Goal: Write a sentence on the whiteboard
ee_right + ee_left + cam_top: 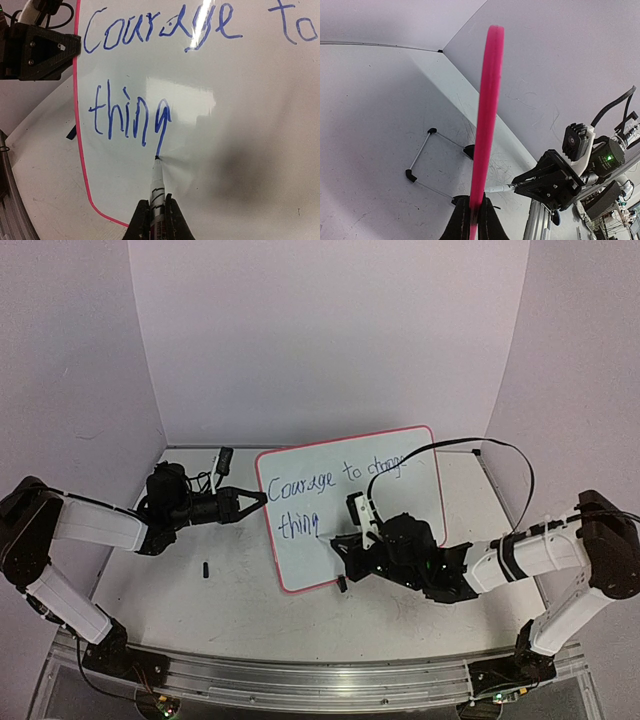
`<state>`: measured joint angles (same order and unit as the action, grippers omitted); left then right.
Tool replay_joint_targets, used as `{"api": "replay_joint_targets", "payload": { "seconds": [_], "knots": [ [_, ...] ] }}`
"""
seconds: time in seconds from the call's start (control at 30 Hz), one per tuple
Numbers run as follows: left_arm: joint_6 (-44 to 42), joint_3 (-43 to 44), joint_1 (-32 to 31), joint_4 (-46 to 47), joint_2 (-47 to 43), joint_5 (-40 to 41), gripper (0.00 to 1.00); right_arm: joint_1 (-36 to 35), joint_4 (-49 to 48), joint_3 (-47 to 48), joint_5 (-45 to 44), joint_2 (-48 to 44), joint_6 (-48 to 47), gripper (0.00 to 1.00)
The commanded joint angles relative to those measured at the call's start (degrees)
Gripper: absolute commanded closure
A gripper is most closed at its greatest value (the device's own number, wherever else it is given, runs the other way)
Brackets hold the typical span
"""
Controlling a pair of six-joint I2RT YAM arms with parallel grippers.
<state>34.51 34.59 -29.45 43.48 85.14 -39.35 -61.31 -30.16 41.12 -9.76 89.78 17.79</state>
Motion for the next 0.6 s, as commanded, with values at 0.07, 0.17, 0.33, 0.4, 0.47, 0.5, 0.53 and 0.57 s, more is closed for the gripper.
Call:
{"api": "replay_joint_targets", "payload": {
  "seconds": [0.07,0.17,0.33,0.4,0.47,0.5,0.53,0.57],
  "knots": [
    [1.81,2.35,-0.43,2.13,-1.82,-1.86,1.0,-0.5,1.04,2.17,-0.11,1.38,0.01,1.0],
    [1.91,2.41,-0.43,2.12,-1.8,-1.78,1.0,-1.13,0.65,4.2,0.44,2.77,-0.55,1.0],
    [1.88,2.3,-0.44,2.02,-1.91,-1.62,1.0,-1.72,0.33,5.51,1.03,2.86,-1.23,1.0],
    [1.87,2.23,-0.43,1.99,-1.91,-1.6,1.0,-1.69,0.21,4.8,0.32,1.18,-1.6,1.0],
    [1.8,2.09,-0.43,1.95,-1.91,-1.54,1.0,-1.66,-0.06,3.53,-0.01,-1.56,-1.95,1.0],
    [1.75,2.04,-0.45,1.92,-1.91,-1.52,1.0,-1.57,-0.16,3.03,-0.1,-2.65,-1.92,1.0],
    [1.7,1.98,-0.47,1.89,-1.91,-1.52,1.0,-1.41,-0.23,2.59,-0.16,-3.65,-1.86,1.0],
    [1.66,1.94,-0.48,1.87,-1.88,-1.52,1.0,-1.25,-0.23,2.27,-0.27,-4.64,-1.75,1.0]
  ]
}}
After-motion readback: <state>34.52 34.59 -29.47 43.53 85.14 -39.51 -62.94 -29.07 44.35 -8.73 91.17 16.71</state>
